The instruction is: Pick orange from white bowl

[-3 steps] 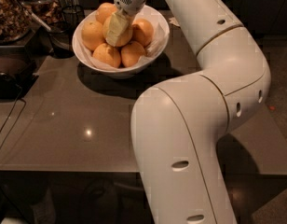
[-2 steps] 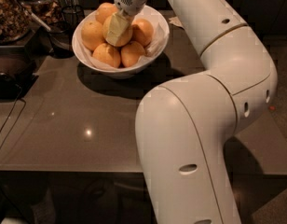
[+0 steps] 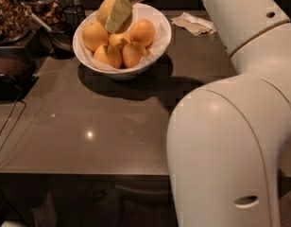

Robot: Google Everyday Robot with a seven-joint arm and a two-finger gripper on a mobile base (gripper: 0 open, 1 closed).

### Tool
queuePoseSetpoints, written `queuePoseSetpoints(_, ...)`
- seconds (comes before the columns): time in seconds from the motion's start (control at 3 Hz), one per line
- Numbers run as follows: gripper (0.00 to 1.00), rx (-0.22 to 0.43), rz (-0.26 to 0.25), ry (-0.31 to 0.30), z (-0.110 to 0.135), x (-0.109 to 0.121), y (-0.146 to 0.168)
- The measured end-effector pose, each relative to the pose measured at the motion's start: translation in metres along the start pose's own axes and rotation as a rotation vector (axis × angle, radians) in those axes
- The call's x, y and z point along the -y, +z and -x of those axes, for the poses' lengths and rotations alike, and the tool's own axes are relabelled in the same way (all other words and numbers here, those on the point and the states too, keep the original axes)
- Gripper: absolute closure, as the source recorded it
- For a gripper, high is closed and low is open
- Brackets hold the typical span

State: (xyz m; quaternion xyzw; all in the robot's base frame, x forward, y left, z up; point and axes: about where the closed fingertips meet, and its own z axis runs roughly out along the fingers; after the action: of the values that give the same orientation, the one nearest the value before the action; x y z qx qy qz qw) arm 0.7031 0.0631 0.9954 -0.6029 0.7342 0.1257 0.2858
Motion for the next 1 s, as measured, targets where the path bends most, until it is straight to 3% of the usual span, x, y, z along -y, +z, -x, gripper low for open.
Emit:
queuePoseSetpoints(0.33,1.00,0.069,0.078,-0.127,0.008,-0.030,-0.018)
queuePoseSetpoints(0.67,1.00,0.073,0.077,-0.138,0.010,-0.029,-0.013)
queuePoseSetpoints(1.0,1.00,0.089,0.076,-0.100,0.006,-0.044,-0.026)
